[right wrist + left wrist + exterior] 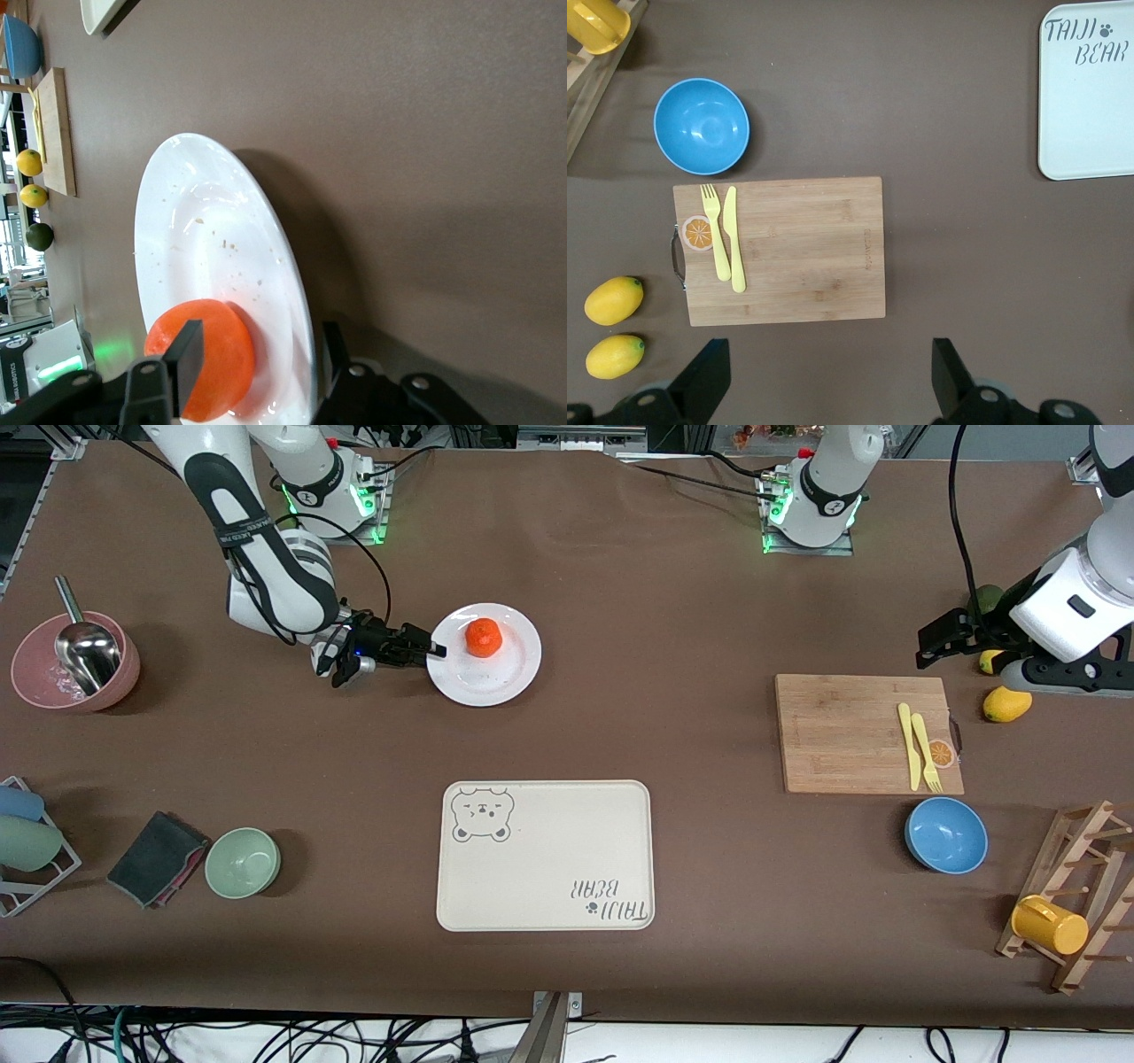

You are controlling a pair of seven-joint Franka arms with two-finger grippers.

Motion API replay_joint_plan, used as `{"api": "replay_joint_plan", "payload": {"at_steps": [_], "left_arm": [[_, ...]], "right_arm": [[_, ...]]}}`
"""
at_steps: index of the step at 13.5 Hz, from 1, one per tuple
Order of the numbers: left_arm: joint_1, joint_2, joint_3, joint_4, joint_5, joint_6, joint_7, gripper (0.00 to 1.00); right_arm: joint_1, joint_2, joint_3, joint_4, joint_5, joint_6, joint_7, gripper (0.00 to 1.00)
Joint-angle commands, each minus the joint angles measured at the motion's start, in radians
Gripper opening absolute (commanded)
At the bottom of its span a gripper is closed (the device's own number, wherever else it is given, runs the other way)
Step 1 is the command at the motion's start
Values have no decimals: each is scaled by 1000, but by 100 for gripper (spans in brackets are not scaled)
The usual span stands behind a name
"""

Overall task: Place orange and plate with both arms
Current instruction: 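Grasp the plate rim with the right gripper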

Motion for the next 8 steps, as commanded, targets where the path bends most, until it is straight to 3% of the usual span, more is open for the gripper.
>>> {"api": "replay_joint_plan", "payload": {"at_steps": [1,4,6,8], "left_arm": [[1,9,4,30,-15,-22,21,100],[1,11,4,30,-13,-22,21,100],[1,11,4,30,-15,-22,21,100],[1,11,4,30,-15,-22,21,100]], "right_arm": [[-14,14,14,-9,49,11,-76,46],[-14,39,14,-7,54,11,-100,41],[-14,51,14,-7,121,13,-162,38],[-12,62,14,-7,156,14,-204,23]]}}
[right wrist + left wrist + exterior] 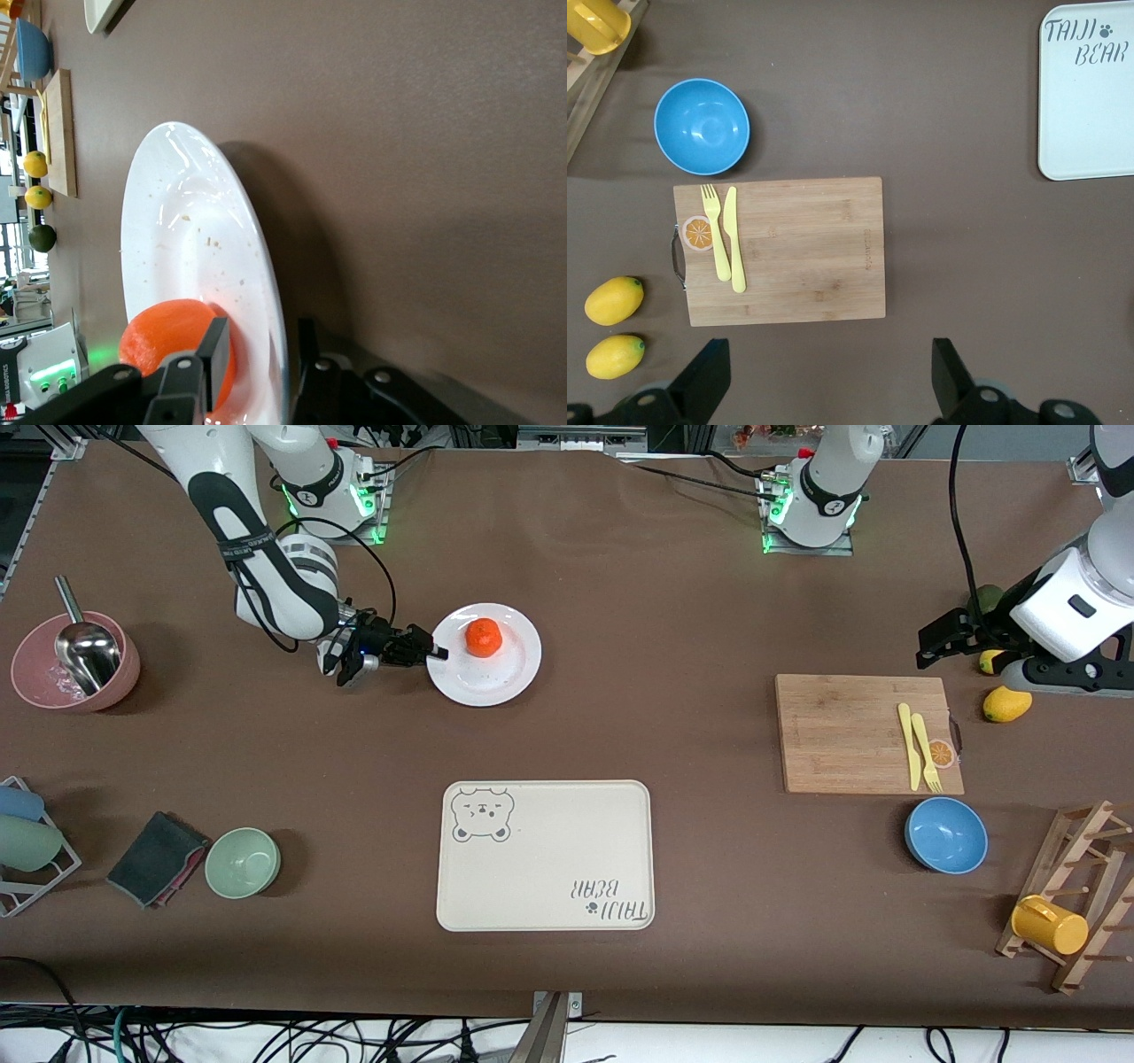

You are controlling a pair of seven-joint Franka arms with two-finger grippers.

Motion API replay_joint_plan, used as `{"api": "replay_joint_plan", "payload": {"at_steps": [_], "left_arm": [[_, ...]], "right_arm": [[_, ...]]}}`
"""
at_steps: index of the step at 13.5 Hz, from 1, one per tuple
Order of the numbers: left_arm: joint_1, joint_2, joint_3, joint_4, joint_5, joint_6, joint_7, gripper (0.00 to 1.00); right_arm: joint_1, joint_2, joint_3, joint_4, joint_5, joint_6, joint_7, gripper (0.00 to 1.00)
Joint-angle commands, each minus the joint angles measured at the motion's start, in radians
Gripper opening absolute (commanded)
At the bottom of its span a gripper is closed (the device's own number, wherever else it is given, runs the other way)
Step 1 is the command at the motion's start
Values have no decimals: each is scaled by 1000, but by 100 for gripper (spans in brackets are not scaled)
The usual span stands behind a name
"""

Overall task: Place orange and plate with both arms
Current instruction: 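Grasp the plate rim with the right gripper, then slide the plate with the right gripper onto the bear placemat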

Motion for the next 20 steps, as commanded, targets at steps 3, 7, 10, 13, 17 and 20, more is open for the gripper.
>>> {"api": "replay_joint_plan", "payload": {"at_steps": [3,7,10,13,17,20], "left_arm": [[0,11,4,30,-13,-22,21,100],[1,11,4,30,-15,-22,21,100],[1,11,4,30,-15,-22,21,100],[1,11,4,30,-15,-22,21,100],[1,11,4,30,-15,-22,21,100],[1,11,4,30,-15,-22,21,100]], "right_arm": [[-14,19,14,-3,46,9,-69,0],[-17,25,12,5,59,6,-87,0],[-23,27,9,83,70,-2,30,0],[-23,33,11,191,31,-2,215,0],[-21,198,9,470,-137,4,443,0],[-12,353,9,726,-184,9,563,0]]}}
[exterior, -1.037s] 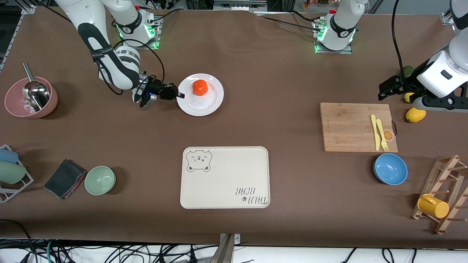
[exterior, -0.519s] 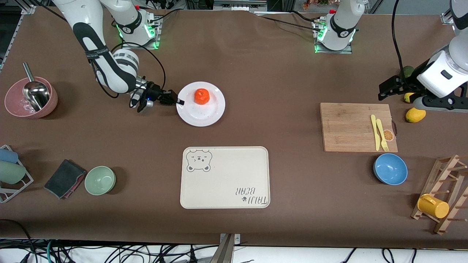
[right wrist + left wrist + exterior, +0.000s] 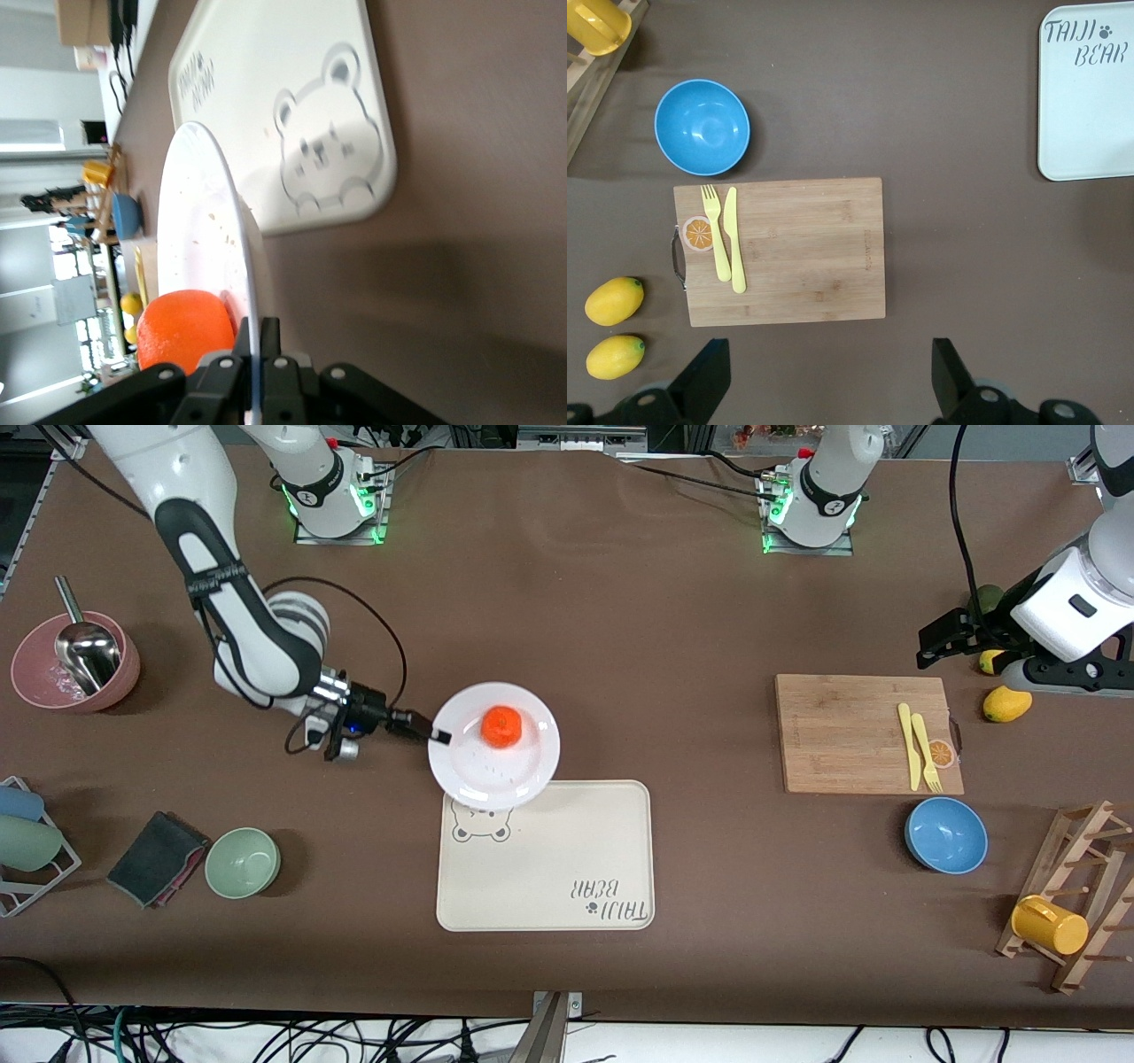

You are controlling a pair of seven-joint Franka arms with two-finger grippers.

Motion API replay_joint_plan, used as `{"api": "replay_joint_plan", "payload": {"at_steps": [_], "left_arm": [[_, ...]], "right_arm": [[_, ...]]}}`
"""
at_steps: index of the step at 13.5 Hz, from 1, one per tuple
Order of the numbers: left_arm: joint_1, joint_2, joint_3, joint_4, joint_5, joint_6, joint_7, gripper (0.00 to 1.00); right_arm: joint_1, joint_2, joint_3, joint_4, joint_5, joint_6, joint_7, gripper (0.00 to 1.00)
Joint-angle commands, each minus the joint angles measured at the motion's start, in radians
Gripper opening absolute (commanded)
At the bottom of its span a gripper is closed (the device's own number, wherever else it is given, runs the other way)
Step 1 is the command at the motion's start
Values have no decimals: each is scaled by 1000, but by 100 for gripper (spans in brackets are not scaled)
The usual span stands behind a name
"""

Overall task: Place orange and plate with both arms
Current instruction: 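Slide the plate with the right gripper onto the bear placemat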

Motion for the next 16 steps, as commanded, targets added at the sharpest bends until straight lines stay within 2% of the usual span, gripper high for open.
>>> {"api": "replay_joint_plan", "payload": {"at_steps": [1,3,5,8,12,13,14,15,16], "left_arm": [[1,10,4,28,-15,-22,21,100],[1,10,4,28,-15,-22,21,100],[0,10,4,28,-15,-22,21,100],[1,10,4,28,-15,-22,21,100],[0,10,4,28,-15,-22,21,100],[1,10,4,28,-15,-22,21,100],[1,10,4,28,-15,-22,21,100],[1,10,4,28,-15,-22,21,100],[1,10,4,28,-15,-22,21,100]], "right_arm": [[-2,182,10,252,-103,8,116,0],[-5,222,10,305,-174,10,148,0],[10,270,8,335,-176,31,136,0],[55,362,2,437,-168,72,137,0],[59,390,2,466,-171,103,139,0],[56,385,-6,468,-176,100,139,21],[56,377,-22,469,-179,99,137,99],[56,355,-38,469,-217,94,133,100],[56,333,-55,468,-293,64,140,100]]}}
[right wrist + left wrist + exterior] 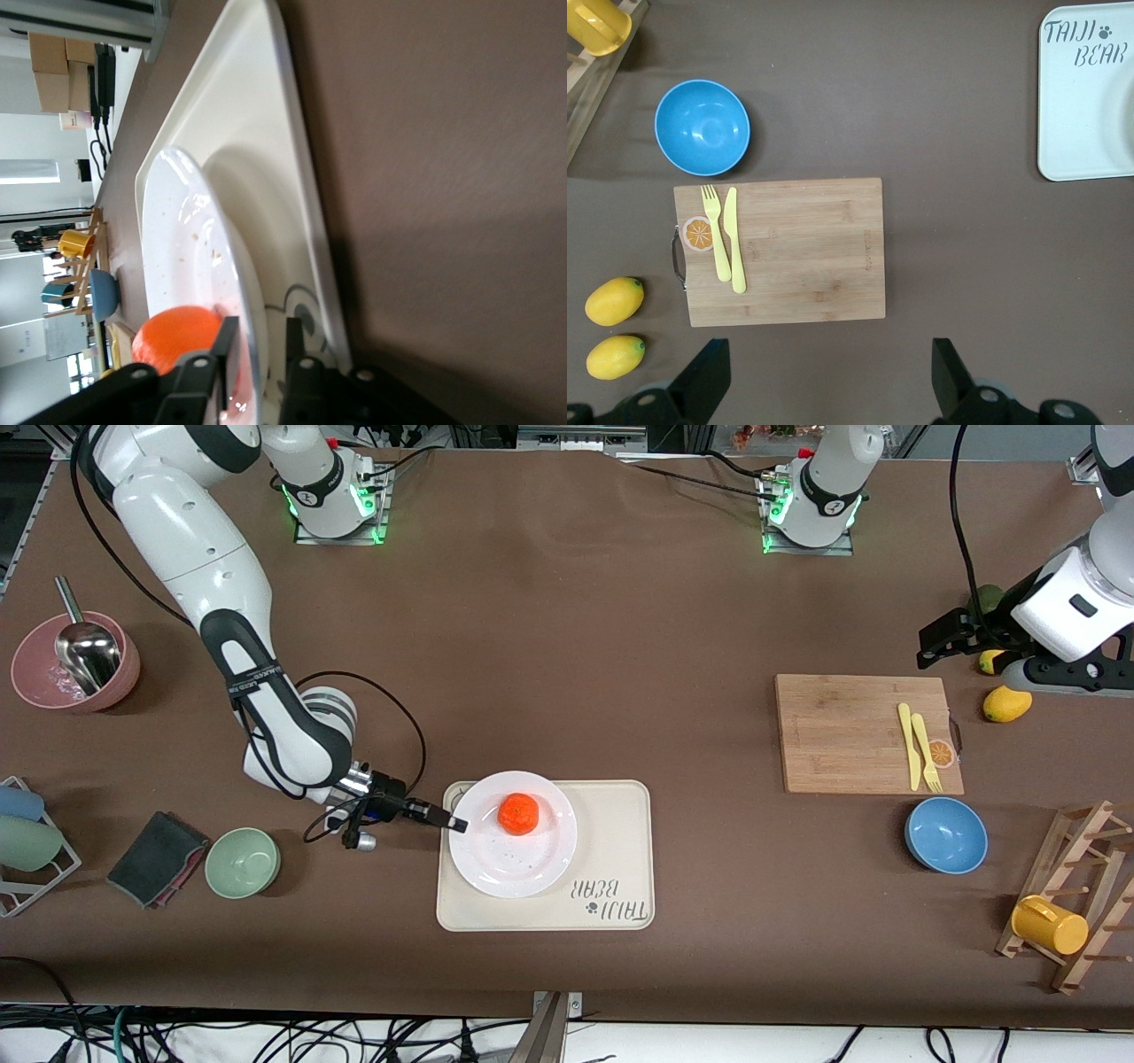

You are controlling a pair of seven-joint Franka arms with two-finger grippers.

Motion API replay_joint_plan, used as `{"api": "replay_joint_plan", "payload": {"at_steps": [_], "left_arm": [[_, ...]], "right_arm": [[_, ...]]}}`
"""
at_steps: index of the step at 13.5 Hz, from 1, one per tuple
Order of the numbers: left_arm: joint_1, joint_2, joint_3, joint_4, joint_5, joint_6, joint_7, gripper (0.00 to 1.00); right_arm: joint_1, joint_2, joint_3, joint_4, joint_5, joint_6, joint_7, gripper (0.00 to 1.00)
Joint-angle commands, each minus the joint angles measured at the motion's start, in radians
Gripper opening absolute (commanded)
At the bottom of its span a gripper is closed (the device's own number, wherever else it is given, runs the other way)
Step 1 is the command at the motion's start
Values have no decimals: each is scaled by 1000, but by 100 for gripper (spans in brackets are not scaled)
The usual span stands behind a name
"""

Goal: Place orange and plate with both arms

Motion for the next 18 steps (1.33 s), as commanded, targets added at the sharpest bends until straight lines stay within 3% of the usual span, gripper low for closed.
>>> {"api": "replay_joint_plan", "payload": {"at_steps": [1,6,9,14,16,18], "left_arm": [[1,10,4,27,-15,-21,21,100],[1,10,4,27,-15,-21,21,100],[1,10,4,27,-15,-21,21,100],[1,10,4,27,-15,-21,21,100],[1,10,4,27,-15,-21,21,100],[0,10,4,27,-15,-21,21,100]], "right_arm": [[-2,-60,-43,9,-162,-79,25,100],[-4,-284,-286,-22,-525,-539,45,100],[-4,-459,-356,-66,-725,-694,107,100],[7,-723,-360,-65,-1131,-858,454,100],[19,-800,-340,-63,-1226,-898,578,100],[18,-833,-335,-62,-1238,-940,592,100]]}}
